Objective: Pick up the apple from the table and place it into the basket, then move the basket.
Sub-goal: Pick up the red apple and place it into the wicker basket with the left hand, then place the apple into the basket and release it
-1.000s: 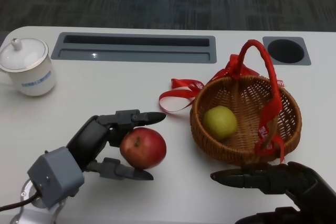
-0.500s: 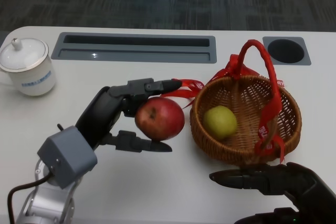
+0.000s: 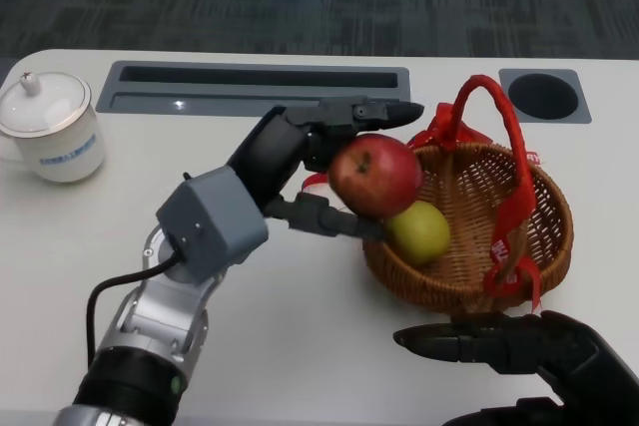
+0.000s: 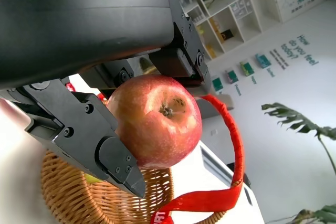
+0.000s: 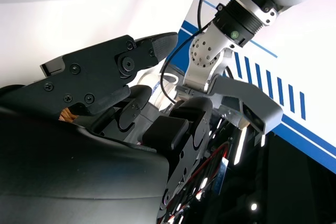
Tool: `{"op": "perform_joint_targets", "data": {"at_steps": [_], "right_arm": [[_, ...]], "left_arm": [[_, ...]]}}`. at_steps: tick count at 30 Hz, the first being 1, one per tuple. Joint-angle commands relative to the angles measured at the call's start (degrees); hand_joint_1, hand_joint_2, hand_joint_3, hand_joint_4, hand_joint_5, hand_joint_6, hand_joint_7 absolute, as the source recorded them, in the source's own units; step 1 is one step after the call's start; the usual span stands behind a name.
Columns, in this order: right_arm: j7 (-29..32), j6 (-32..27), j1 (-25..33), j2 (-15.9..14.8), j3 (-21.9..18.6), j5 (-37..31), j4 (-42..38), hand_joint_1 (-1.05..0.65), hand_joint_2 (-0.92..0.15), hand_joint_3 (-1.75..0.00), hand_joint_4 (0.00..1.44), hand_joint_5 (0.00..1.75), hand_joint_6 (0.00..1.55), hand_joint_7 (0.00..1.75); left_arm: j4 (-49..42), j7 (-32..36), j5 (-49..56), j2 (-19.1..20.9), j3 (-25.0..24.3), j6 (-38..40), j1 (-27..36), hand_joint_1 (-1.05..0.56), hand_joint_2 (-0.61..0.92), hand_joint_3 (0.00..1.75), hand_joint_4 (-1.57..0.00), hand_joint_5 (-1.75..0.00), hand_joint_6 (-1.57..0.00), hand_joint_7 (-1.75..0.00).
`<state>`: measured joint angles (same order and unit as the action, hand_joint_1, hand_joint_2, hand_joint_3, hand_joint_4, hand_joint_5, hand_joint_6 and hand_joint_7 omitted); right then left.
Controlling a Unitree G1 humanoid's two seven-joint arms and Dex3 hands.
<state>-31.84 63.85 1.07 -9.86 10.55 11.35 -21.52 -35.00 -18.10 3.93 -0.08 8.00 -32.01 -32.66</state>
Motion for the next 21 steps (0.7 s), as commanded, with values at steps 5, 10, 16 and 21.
{"op": "perform_joint_targets", "data": {"at_steps": [5, 10, 16, 21], "right_arm": [[0.75, 0.58, 0.95, -0.36, 0.27, -0.03, 1.11, -0.26, -0.82, 0.0, 0.85, 0.0, 0.8, 0.0], [1.5, 0.14, 1.58, -0.29, 0.23, -0.49, 2.1, -0.27, -0.81, 0.0, 0.86, 0.01, 0.8, 0.0], [2.59, -0.72, 2.75, -0.56, 0.13, -1.45, 4.31, -0.27, -0.81, 0.0, 0.86, 0.0, 0.81, 0.0], [3.07, -1.19, 3.29, -0.88, 0.09, -1.83, 5.22, -0.27, -0.81, 0.0, 0.86, 0.0, 0.81, 0.0]], "left_arm": [[-9.27, 3.34, 2.97, -2.55, 1.17, -3.73, -6.7, -0.23, 0.77, 0.0, -1.33, 0.0, -1.14, 0.0], [-17.35, 5.22, 4.68, -4.99, 1.92, -4.77, -10.98, -0.23, 0.78, 0.0, -1.31, 0.0, -1.14, 0.0], [-25.41, 8.15, 6.9, -6.15, 2.23, -6.51, -14.65, -0.22, 0.79, 0.0, -1.31, 0.0, -1.13, 0.0], [-29.33, 9.18, 6.97, -7.04, 1.67, -7.58, -16.08, -0.21, 0.79, 0.0, -1.3, 0.0, -1.12, 0.0]]}}
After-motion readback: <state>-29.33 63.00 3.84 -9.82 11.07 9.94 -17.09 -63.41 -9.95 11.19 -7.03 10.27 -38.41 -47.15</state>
